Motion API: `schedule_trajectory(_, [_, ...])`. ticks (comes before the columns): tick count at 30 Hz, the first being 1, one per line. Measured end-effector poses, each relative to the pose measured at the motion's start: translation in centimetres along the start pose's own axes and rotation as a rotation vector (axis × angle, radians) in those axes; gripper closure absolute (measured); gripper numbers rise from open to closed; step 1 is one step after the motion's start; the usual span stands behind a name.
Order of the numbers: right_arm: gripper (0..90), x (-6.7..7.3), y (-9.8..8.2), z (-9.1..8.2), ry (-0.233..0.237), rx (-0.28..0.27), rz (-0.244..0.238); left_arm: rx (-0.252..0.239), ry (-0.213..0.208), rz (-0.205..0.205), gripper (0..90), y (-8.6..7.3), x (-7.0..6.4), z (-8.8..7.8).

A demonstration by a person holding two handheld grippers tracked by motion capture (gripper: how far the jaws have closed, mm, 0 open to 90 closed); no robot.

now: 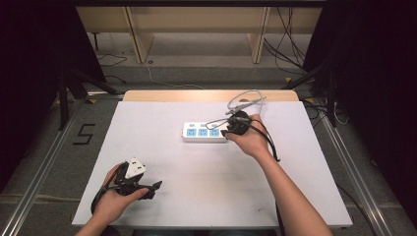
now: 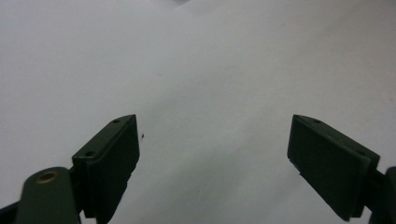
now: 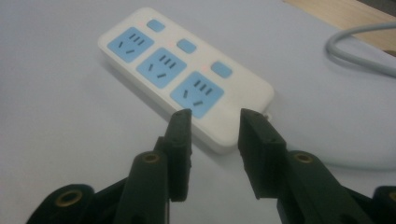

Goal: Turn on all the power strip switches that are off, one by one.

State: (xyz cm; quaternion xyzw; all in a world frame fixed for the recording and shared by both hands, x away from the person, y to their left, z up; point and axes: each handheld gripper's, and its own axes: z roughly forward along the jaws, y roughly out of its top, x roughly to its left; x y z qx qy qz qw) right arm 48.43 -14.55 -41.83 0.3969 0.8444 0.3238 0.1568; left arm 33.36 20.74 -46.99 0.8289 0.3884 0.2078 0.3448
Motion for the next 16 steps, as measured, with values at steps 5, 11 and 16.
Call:
schedule_trajectory(5, [59.0, -0.1, -4.4, -2.4, 0.001, -0.049, 0.025, -0.002, 0.005, -0.01, 16.7, 0.0, 0.0, 0.0])
schedule_trajectory(11, [53.0, 0.3, -9.6, -4.8, 0.026, -0.12, 0.052, 0.001, 0.007, -0.014, 16.6, 0.0, 0.1, 0.1])
schedule_trajectory(16, [46.7, 0.7, -11.6, -6.2, 0.011, -0.196, 0.061, -0.003, 0.008, -0.025, 16.2, 0.0, 0.2, 0.2])
